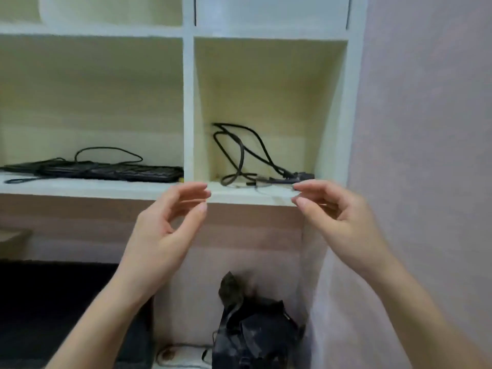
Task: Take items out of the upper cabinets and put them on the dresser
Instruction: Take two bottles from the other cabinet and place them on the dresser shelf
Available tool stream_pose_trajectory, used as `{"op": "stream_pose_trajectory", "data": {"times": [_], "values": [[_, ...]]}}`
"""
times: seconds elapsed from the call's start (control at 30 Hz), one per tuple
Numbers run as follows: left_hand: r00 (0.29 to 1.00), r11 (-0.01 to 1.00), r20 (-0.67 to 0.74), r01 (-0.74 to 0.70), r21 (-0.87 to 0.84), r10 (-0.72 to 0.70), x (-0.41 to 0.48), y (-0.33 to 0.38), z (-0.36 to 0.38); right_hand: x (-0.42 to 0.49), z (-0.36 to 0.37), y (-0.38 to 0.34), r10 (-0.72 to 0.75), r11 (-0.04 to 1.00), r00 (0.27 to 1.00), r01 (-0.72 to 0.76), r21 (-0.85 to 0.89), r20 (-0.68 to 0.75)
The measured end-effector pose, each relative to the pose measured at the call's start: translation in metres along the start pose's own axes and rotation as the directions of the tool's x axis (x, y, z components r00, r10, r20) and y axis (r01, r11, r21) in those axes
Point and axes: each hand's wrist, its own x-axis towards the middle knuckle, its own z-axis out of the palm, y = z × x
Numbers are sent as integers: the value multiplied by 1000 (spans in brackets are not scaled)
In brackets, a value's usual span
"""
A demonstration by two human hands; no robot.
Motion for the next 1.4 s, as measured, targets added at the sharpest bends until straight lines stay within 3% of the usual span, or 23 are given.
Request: {"op": "stream_pose_trajectory", "data": {"times": [0.13,0.23,0.47,0.7,0.9,1.0,1.17,1.3,1.4], "values": [[983,985,-74,-167,43,170,64,39,-1,59,-12,-49,-250,966,961,239,-98,-121],[953,962,-135,-262,78,271,107,62,-2,106,-15,-75,-376,918,907,337,-209,-191],[933,931,-200,-239,277,299,198,68,-17,205,2,-100,-434,804,892,319,-502,-127],[947,918,-191,-180,353,259,275,54,-41,287,37,-124,-511,716,852,348,-605,-115],[903,935,-295,-240,260,314,327,67,-33,352,49,-166,-577,687,803,378,-620,-149],[905,926,-293,-214,311,308,337,68,-31,379,51,-185,-592,677,790,379,-632,-160],[899,910,-253,-274,310,357,339,63,-33,392,58,-204,-496,793,846,350,-499,-196],[892,918,-266,-297,264,365,335,63,-31,388,59,-211,-496,855,814,398,-332,-302],[907,935,-238,-318,156,348,333,63,-34,377,56,-220,-504,856,807,418,-305,-307]]}}
